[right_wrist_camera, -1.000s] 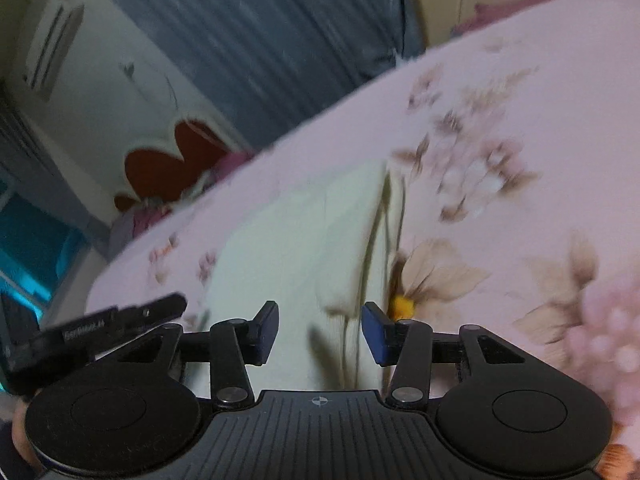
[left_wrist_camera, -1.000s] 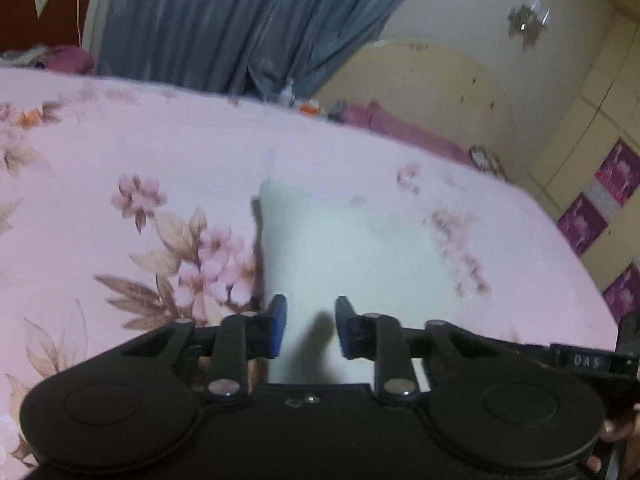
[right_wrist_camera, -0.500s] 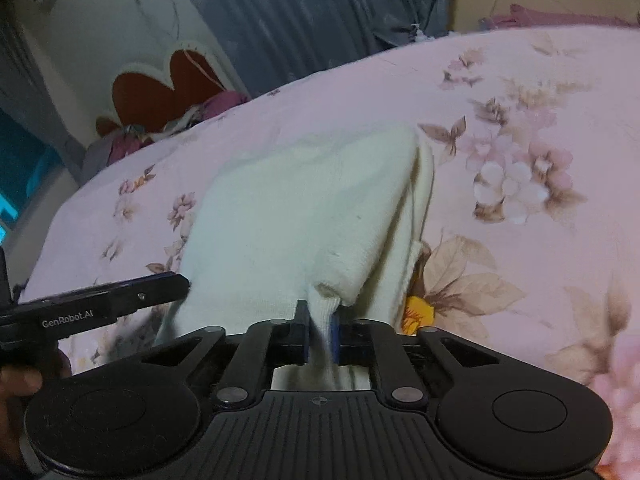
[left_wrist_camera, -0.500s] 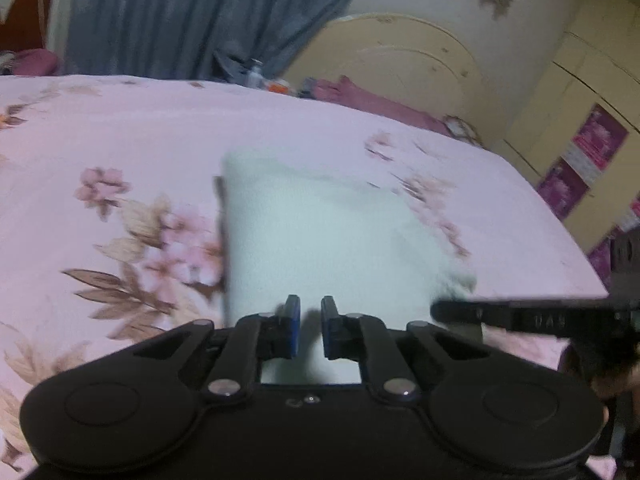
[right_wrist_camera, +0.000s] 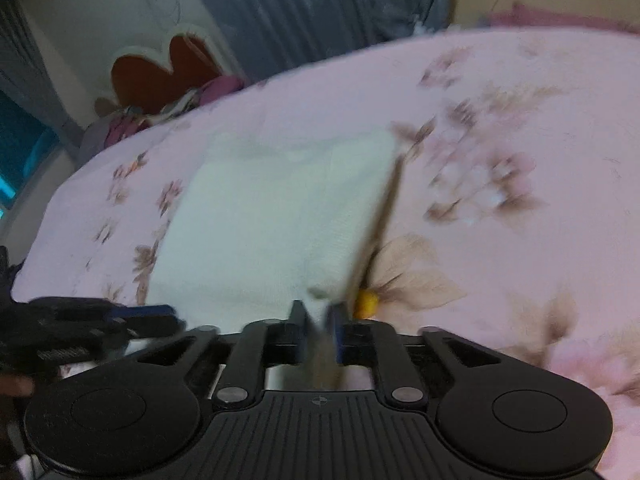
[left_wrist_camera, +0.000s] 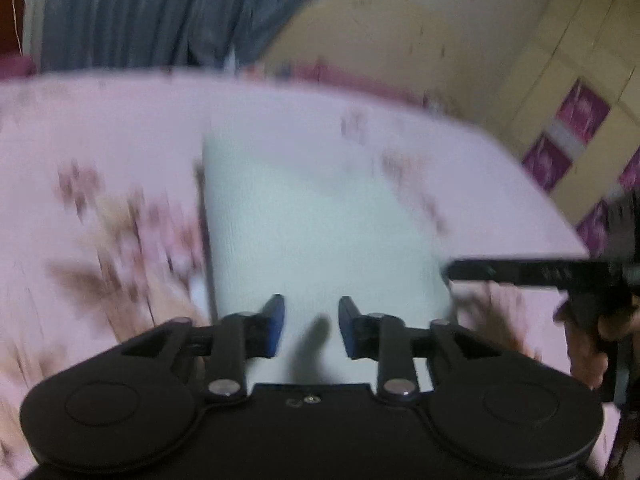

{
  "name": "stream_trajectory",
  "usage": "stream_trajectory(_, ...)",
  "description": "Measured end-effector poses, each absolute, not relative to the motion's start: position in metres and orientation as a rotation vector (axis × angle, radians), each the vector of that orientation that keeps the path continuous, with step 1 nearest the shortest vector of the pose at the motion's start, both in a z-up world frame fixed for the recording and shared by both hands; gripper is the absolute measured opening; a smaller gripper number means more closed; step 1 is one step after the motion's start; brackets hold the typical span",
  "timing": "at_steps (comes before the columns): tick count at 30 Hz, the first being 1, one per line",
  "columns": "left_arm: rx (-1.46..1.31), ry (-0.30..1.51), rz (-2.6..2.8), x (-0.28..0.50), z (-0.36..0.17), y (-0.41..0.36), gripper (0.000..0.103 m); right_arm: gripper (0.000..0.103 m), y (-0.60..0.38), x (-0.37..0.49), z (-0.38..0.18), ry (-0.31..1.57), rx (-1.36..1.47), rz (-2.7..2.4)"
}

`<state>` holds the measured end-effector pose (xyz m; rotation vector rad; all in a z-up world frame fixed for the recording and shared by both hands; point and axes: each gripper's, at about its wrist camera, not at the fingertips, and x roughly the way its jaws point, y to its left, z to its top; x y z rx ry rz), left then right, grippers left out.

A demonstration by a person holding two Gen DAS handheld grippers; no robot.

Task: Fold small clothes

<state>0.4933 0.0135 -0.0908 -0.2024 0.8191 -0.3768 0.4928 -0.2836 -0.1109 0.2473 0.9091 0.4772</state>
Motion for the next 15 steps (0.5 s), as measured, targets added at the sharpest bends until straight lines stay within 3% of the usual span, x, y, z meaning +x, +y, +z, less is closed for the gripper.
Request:
stream_trajectory(1,-0.202,0.796,-0.372,0.504,-0.087,0.016,0.029,0.043,-0.289,0.495,-0.105,0.877,0.256,0.458)
stream_trajectory(5,-0.192,0.766,-0.364,0.552,-0.087,0.012,0.026,0.043,-0.283,0.533,-0.1,0.846,0.259,0.406)
stream_trajectory(10,-0.164,0.801,-0.371,0.586,-0.105,0.003,0.024,0.043,-0.272,0.594,-0.135,0.961,0.332,0.39)
stream_trajectory(11,-0.144,0.811,-0.37,0.588,-0.11,0.001,0.024,0.031,-0.27,0.596,-0.138,0.946,0.328,0.401)
stream_trajectory(12,-0.121,0.785,-0.363,0.583,-0.109,0.001,0.017,0.01,-0.268,0.594,-0.137,0.91,0.312,0.435)
stream_trajectory(13,-0.089,0.718,-0.376,0.574,-0.105,0.0,0.017,0.004,-0.267,0.585,-0.129,0.837,0.275,0.447)
stream_trajectory(15,-0.048,0.652,-0.394,0.562,-0.108,-0.002,0.023,0.004,-0.27,0.562,-0.113,0.662,0.229,0.493)
